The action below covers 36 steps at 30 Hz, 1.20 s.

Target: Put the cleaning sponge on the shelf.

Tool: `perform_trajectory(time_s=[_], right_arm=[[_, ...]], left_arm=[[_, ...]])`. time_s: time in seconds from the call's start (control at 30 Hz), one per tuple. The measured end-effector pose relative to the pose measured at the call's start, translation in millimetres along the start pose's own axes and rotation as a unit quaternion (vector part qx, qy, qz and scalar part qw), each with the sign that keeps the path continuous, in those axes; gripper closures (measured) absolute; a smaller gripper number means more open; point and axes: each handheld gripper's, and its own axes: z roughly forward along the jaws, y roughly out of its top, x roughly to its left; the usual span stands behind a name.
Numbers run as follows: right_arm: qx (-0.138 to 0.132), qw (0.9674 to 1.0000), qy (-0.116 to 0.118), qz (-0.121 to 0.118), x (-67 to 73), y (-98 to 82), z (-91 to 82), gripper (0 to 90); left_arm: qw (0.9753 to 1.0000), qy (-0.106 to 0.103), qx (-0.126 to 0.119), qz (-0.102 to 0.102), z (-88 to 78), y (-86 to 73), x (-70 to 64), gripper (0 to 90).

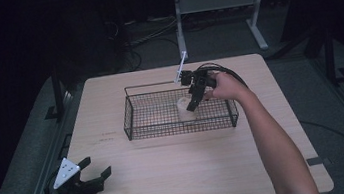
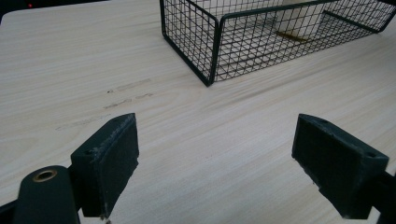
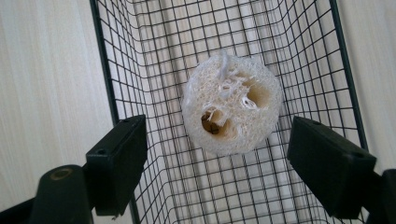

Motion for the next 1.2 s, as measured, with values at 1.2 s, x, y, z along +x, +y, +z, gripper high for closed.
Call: perform_trajectory(time_s=[1.2], right_arm=[[-0.016,0.999,-0.002,-0.041,42.0,4.5,-25.2,18.4]], left_arm=[[1.0,0.0,0.0,0.001,-0.7,-0.3,1.1,13.9]])
